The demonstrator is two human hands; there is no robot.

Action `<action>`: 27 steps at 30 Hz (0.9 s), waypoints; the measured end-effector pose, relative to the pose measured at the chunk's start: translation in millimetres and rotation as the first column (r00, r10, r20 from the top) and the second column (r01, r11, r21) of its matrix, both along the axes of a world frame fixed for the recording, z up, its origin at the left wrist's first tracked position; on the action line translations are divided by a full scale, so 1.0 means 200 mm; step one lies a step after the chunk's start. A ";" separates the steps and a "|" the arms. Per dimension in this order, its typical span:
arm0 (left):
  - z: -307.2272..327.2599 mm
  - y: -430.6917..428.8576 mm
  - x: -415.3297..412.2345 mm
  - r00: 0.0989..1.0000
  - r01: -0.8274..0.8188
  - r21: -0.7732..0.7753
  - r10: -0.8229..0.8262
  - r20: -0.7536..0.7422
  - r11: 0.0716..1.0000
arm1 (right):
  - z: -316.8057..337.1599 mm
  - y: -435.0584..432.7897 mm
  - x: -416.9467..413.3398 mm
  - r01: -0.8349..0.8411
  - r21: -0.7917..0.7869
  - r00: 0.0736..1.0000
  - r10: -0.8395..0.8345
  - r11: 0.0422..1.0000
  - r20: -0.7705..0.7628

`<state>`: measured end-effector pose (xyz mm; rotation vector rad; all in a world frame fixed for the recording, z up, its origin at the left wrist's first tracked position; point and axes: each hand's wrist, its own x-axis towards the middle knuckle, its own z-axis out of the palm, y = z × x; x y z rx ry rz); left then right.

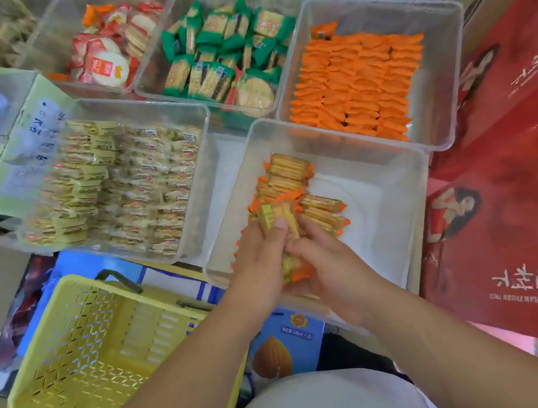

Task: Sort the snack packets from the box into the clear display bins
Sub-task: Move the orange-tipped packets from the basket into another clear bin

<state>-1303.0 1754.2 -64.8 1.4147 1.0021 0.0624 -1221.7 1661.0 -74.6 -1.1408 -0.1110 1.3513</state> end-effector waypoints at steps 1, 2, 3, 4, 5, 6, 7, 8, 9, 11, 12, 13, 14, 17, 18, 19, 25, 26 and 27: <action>-0.01 0.01 0.03 0.998 0.064 0.027 -0.063 -0.020 0.998 | -0.01 -0.01 0.03 0.015 -0.019 1.000 -0.014 1.000 0.011; -0.03 0.02 0.07 0.992 0.127 0.051 -0.125 -0.025 0.991 | -0.03 -0.02 0.06 0.037 -0.051 0.999 -0.036 0.998 0.023; -0.05 0.04 0.11 0.982 0.191 0.081 -0.190 -0.022 0.978 | -0.06 -0.02 0.09 0.066 -0.089 0.997 -0.063 0.994 0.040; -0.07 0.06 0.14 0.968 0.252 0.119 -0.252 -0.015 0.961 | -0.08 -0.03 0.13 0.100 -0.130 0.993 -0.091 0.986 0.076; -0.10 0.07 0.18 0.952 0.304 0.153 -0.307 -0.009 0.940 | -0.10 -0.03 0.17 0.140 -0.174 0.984 -0.117 0.975 0.133; -0.15 0.09 0.21 0.931 0.360 0.199 -0.364 -0.021 0.911 | -0.12 -0.03 0.21 0.187 -0.224 0.968 -0.140 0.956 0.210; -0.20 0.11 0.24 0.907 0.417 0.271 -0.418 -0.056 0.868 | -0.15 -0.03 0.26 0.246 -0.277 0.942 -0.161 0.929 0.295; -0.24 0.13 0.27 0.881 0.469 0.349 -0.457 -0.123 0.811 | -0.18 -0.03 0.30 0.312 -0.328 0.904 -0.173 0.892 0.391; -0.29 0.16 0.30 0.849 0.525 0.421 -0.485 -0.208 0.739 | -0.20 -0.03 0.34 0.377 -0.369 0.854 -0.165 0.850 0.493; -0.35 0.19 0.36 0.756 0.649 0.519 -0.552 -0.352 0.557 | -0.26 -0.04 0.42 0.453 -0.430 0.738 -0.058 0.781 0.672; -0.38 0.20 0.39 0.697 0.706 0.528 -0.591 -0.405 0.472 | -0.28 -0.03 0.46 0.458 -0.469 0.681 0.042 0.755 0.731; -0.40 0.21 0.42 0.643 0.752 0.515 -0.628 -0.439 0.411 | -0.31 -0.03 0.49 0.451 -0.517 0.619 0.163 0.728 0.769; -0.43 0.21 0.45 0.596 0.787 0.497 -0.658 -0.460 0.366 | -0.34 -0.02 0.51 0.442 -0.564 0.551 0.285 0.698 0.784; -0.50 0.21 0.51 0.473 0.869 0.426 -0.677 -0.563 0.253 | -0.38 0.00 0.56 0.441 -0.636 0.343 0.536 0.633 0.772; -0.52 0.21 0.53 0.438 0.890 0.393 -0.673 -0.597 0.231 | -0.39 0.01 0.57 0.445 -0.648 0.292 0.584 0.618 0.757; -0.53 0.22 0.54 0.413 0.905 0.362 -0.670 -0.617 0.225 | -0.40 0.02 0.58 0.448 -0.660 0.256 0.620 0.603 0.741; -0.59 0.24 0.55 0.376 0.920 0.331 -0.720 -0.584 0.212 | -0.45 0.08 0.62 0.442 -0.697 0.184 0.703 0.565 0.687; -0.59 0.24 0.55 0.361 0.923 0.338 -0.722 -0.591 0.184 | -0.46 0.09 0.62 0.438 -0.702 0.171 0.714 0.562 0.679; -0.60 0.23 0.55 0.348 0.925 0.346 -0.716 -0.605 0.157 | -0.47 0.10 0.61 0.433 -0.704 0.160 0.720 0.564 0.675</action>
